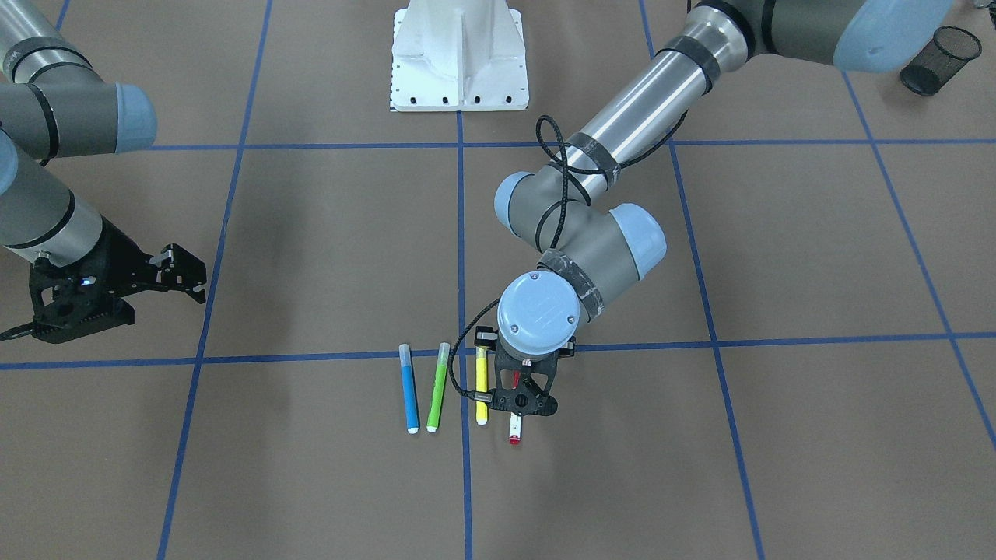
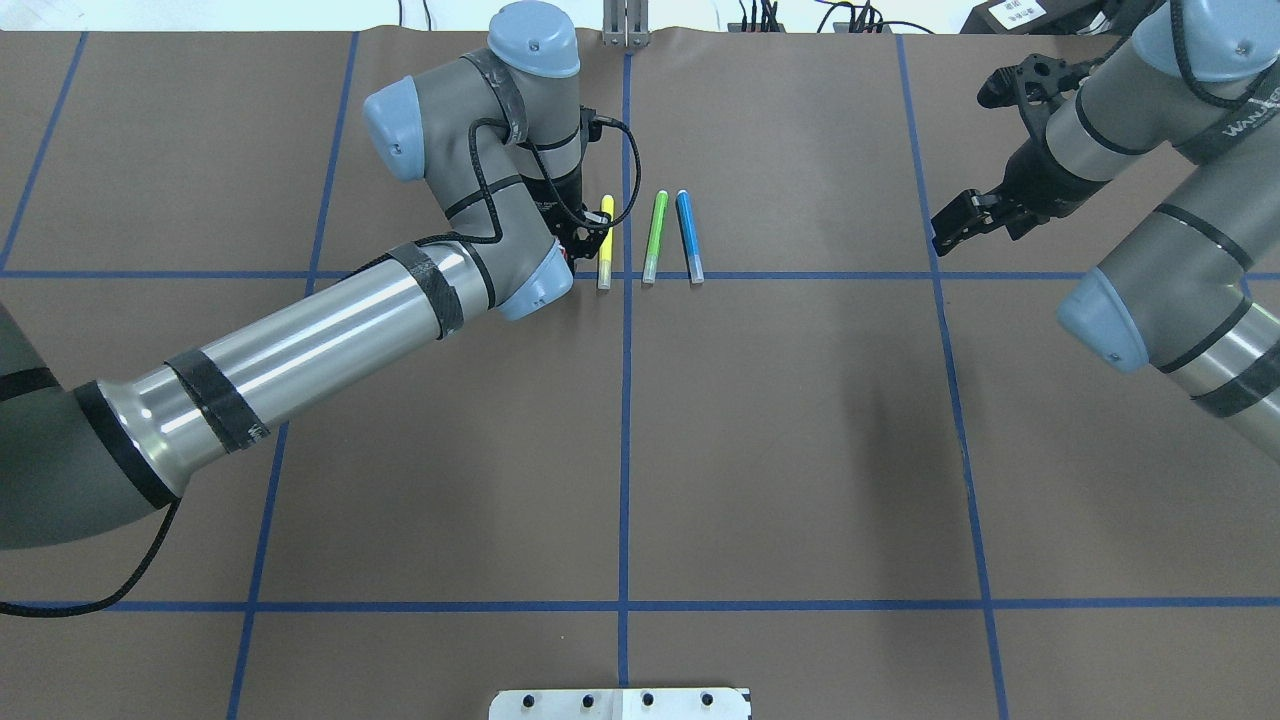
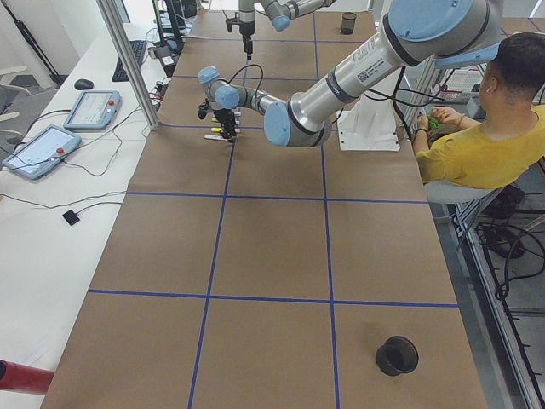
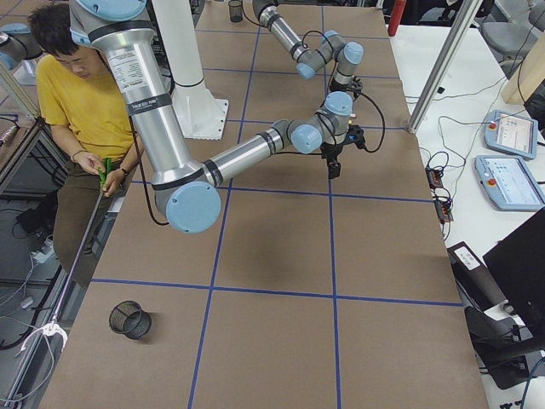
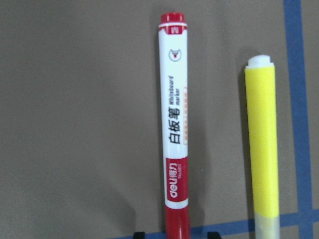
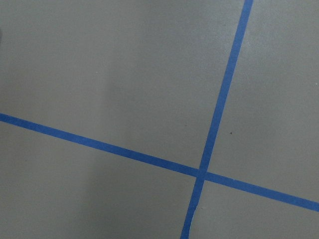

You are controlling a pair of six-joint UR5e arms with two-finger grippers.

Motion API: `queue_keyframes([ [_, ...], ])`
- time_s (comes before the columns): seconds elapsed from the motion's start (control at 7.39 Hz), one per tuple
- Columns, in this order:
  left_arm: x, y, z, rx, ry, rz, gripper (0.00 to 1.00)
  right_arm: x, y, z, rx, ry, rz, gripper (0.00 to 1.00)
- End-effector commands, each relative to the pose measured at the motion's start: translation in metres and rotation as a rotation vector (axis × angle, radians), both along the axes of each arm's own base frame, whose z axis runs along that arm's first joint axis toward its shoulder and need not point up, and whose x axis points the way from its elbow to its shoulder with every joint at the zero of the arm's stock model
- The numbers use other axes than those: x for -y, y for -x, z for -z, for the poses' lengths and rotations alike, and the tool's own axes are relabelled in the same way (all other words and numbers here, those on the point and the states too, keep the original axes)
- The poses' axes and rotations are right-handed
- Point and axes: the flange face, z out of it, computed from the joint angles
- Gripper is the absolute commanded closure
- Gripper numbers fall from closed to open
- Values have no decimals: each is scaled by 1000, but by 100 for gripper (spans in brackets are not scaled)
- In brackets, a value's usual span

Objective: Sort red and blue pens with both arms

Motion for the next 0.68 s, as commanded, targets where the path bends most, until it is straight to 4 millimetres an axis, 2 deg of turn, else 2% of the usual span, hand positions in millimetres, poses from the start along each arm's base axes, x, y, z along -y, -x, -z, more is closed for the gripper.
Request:
queue_keyframes([
  [0.0,0,-1,-1,0,-1,-1,52,0,1,-2,-2,3,1,1],
  [0.54,-2,-3,-1,-2,-2,-3,56,1,2,-4,-4,5,2,1],
])
